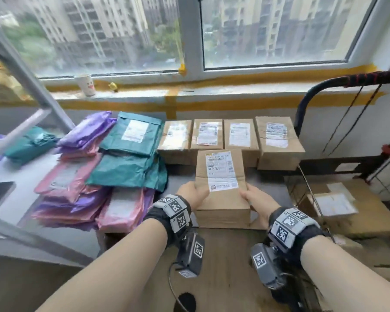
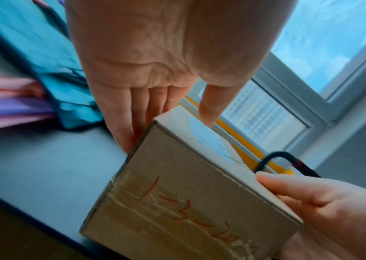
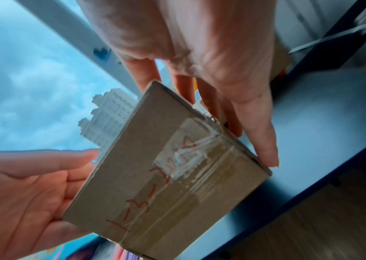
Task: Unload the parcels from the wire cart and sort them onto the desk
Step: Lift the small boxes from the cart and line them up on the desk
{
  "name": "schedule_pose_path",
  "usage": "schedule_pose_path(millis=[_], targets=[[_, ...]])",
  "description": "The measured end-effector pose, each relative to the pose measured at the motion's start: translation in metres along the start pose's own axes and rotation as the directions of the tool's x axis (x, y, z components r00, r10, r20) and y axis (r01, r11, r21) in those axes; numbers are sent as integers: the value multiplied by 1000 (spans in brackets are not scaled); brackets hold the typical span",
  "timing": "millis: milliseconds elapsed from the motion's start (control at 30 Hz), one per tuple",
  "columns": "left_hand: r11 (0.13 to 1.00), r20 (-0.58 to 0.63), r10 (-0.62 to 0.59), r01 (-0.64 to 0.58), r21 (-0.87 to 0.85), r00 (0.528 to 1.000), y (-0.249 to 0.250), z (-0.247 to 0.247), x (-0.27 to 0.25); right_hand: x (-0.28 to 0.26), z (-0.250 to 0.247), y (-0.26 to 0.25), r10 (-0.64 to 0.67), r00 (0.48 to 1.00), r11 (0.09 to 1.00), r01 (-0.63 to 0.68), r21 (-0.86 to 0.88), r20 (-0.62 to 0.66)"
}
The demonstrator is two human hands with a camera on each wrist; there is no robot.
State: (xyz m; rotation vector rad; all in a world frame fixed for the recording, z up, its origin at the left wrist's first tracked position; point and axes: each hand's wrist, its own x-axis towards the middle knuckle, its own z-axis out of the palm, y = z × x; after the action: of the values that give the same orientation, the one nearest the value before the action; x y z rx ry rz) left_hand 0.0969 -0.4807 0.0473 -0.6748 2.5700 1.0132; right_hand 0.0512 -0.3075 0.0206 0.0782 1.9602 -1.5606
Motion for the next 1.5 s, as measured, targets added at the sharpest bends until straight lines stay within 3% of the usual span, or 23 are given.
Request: schedule_pose_path(millis=[133, 300, 467, 667, 933, 1033, 1100, 1167, 1500], targets=[[997, 6, -45, 45, -70, 999, -45, -25, 12, 30, 55, -2, -21, 999, 997, 24, -79, 41], [994, 24, -97, 98, -45, 995, -87, -48, 45, 56, 108, -5, 64, 997, 994, -61, -96, 34], [988, 22, -130, 127, 92, 991, -120, -71, 72, 74, 150, -13, 131, 991, 985, -133, -112, -22], [987, 28, 1, -5, 161, 1000, -145, -90, 86, 87, 173, -22, 93, 993, 970, -107, -219, -75], [963, 72, 17, -36, 269, 997, -144, -95, 78, 86, 182, -29, 132, 985, 950, -157, -270, -110], [913, 15, 193, -186, 364, 981, -144, -96, 73, 86, 183, -29, 154, 982, 959, -175, -222, -109], [833, 61, 342, -333, 443, 938, -145, -95, 72, 86, 184, -27, 166, 979, 965, -187, -184, -120], [751, 129, 415, -419, 511, 901, -147, -92, 73, 88, 183, -25, 141, 981, 960, -168, -223, -133], [714, 201, 307, -365, 598, 930, -141, -88, 76, 84, 181, -24, 110, 989, 957, -133, -256, -101]])
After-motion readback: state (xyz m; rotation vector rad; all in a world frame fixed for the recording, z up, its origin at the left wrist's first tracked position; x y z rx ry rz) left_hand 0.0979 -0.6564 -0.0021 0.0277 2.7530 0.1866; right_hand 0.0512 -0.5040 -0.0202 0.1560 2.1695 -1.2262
